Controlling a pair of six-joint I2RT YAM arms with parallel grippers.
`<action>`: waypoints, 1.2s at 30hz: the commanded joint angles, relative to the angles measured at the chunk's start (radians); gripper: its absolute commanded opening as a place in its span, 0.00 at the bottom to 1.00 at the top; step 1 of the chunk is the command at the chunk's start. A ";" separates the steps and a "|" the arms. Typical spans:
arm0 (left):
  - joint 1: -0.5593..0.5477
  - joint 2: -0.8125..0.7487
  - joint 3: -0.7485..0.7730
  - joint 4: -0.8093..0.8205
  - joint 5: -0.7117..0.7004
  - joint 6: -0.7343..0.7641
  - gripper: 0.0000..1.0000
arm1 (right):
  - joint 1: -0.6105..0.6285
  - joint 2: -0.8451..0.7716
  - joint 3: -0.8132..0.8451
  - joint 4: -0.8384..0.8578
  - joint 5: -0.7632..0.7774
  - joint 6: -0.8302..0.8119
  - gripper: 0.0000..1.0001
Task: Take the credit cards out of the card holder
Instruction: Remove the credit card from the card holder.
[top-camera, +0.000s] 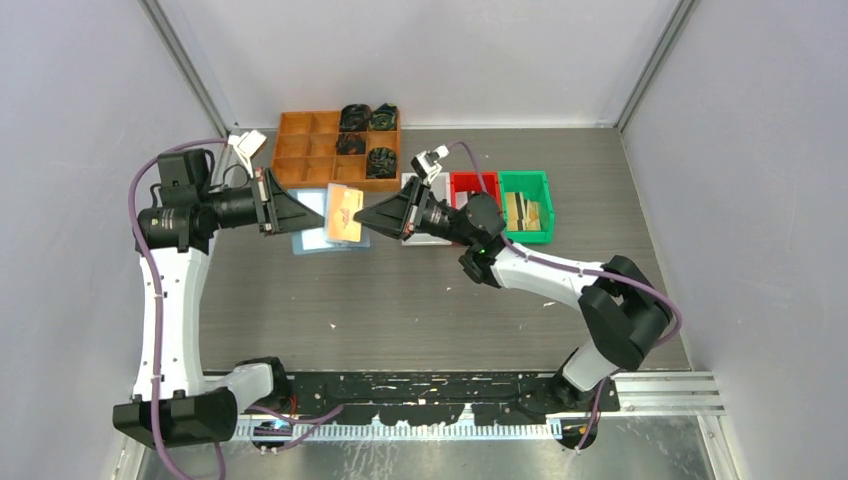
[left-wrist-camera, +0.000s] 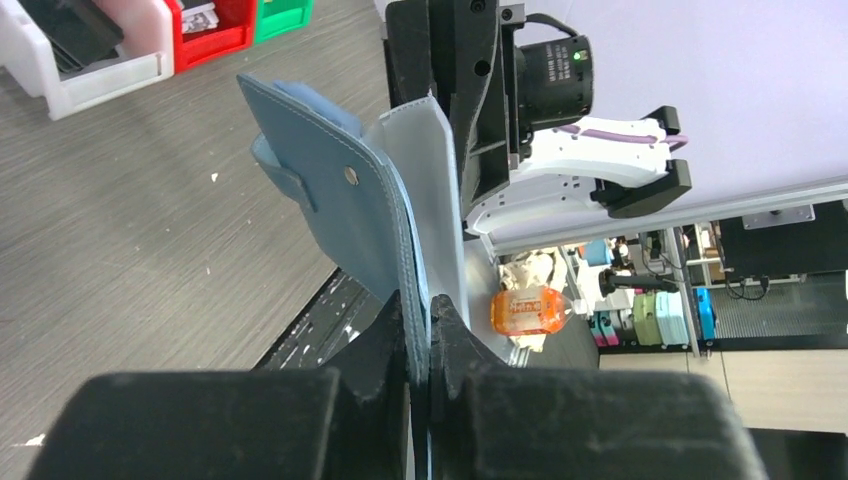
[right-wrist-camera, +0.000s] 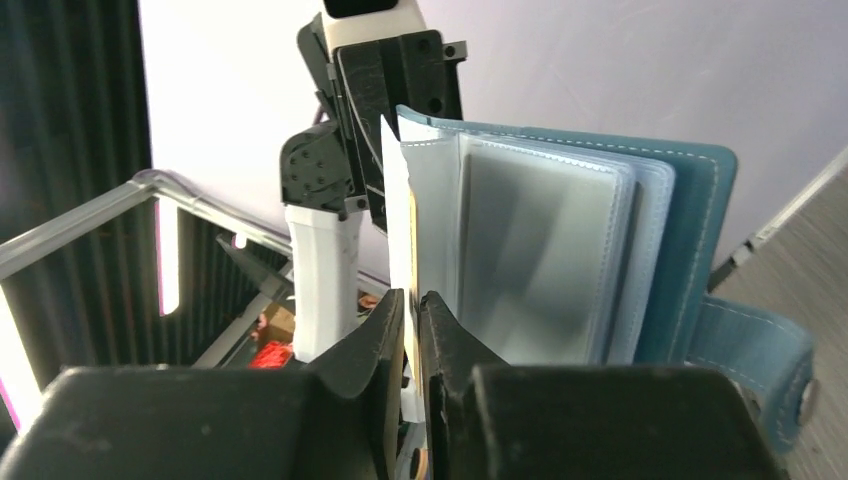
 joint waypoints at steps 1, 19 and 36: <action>0.008 -0.038 -0.011 0.101 0.072 -0.060 0.13 | 0.011 0.064 0.056 0.293 -0.032 0.133 0.18; 0.008 -0.104 -0.039 0.251 0.130 -0.179 0.15 | 0.053 0.032 0.097 0.051 -0.005 -0.034 0.02; 0.008 -0.174 -0.051 0.479 0.143 -0.344 0.00 | 0.054 0.058 0.091 0.252 -0.047 0.080 0.19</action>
